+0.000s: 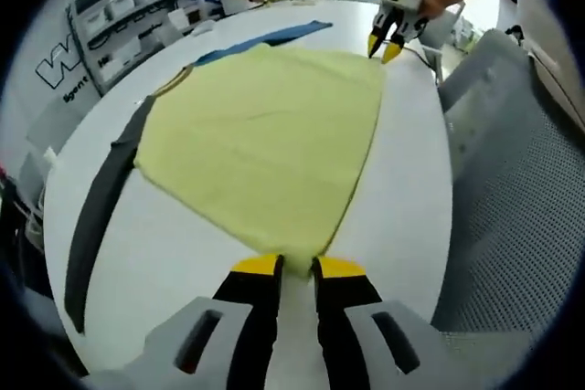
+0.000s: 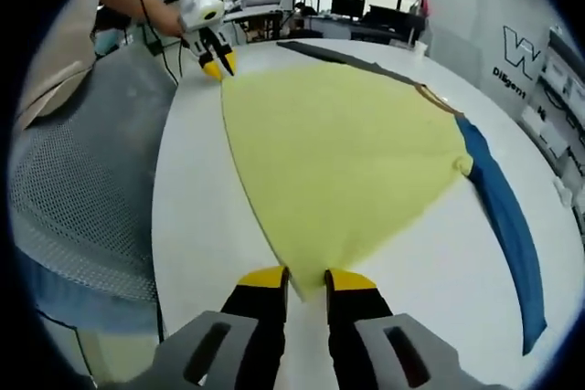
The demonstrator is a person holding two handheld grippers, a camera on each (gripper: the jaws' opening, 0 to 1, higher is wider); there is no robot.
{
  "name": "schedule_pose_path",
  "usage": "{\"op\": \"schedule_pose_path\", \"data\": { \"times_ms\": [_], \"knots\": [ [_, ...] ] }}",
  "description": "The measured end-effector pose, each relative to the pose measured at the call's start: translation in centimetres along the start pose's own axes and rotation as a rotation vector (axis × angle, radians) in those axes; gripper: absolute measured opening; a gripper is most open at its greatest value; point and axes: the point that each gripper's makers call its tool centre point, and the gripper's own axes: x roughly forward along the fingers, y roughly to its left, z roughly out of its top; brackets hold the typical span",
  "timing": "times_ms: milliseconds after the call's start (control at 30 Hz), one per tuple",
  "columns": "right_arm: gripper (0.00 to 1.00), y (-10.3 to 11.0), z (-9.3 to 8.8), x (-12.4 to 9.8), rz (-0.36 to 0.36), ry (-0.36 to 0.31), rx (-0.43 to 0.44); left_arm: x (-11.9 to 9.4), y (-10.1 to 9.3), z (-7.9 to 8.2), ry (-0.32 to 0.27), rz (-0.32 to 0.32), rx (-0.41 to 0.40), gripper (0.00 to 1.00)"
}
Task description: Fold the garment on the visible template until the final outline fits inside the template.
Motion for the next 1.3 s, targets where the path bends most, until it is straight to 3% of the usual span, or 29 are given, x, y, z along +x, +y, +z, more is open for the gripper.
{"op": "schedule_pose_path", "data": {
  "times_ms": [133, 367, 500, 700, 767, 867, 900, 1000, 1067, 1133, 1200, 1233, 1300],
  "knots": [
    [0.03, -0.4, -0.1, 0.0, -0.017, 0.011, -0.010, 0.1, -0.1, 0.0, 0.005, -0.010, 0.000, 0.06],
    [0.00, -0.1, 0.2, -0.2, -0.030, 0.017, -0.020, 0.1, -0.1, 0.0, 0.002, -0.006, -0.008, 0.06],
    [0.00, 0.7, 1.0, -0.8, -0.018, -0.016, -0.007, -0.1, 0.0, -0.2, 0.003, -0.002, -0.020, 0.06],
    [0.00, 1.2, 0.6, -0.7, -0.013, 0.001, -0.032, -0.5, 0.0, -0.4, 0.000, 0.001, -0.034, 0.06],
    [0.00, 1.1, 0.0, -0.7, -0.021, 0.038, -0.066, -0.5, -0.2, -0.3, -0.012, -0.008, -0.062, 0.05],
    [0.00, 0.8, 0.2, -0.8, -0.030, 0.014, -0.038, -0.5, -0.7, -0.2, -0.008, -0.021, -0.056, 0.05],
    [0.00, 0.9, -0.1, -0.8, -0.029, 0.030, -0.075, -0.5, -0.7, -0.2, -0.011, -0.020, -0.064, 0.05],
    [0.00, 1.0, 0.1, -1.1, -0.031, 0.016, -0.059, -0.5, -0.9, -0.1, -0.025, -0.015, -0.117, 0.05],
    [0.00, 1.3, 0.1, -1.1, -0.021, 0.025, -0.085, -0.4, -1.4, -0.4, -0.013, -0.026, -0.099, 0.05],
    [0.00, 0.8, 0.0, -1.2, -0.040, 0.020, -0.059, -0.4, -1.4, -0.3, -0.018, -0.021, -0.100, 0.05],
    [0.00, 1.3, 0.0, -1.0, -0.020, 0.027, -0.073, -0.5, -1.2, 0.0, -0.046, -0.010, -0.191, 0.05],
    [0.00, 1.5, -0.1, -1.0, -0.011, 0.034, -0.098, -0.4, -1.5, -0.2, -0.031, -0.023, -0.163, 0.05],
    [0.00, 0.9, 0.0, -1.2, -0.037, 0.032, -0.063, -0.3, -2.0, -0.4, -0.005, -0.030, -0.070, 0.05]
  ]
}}
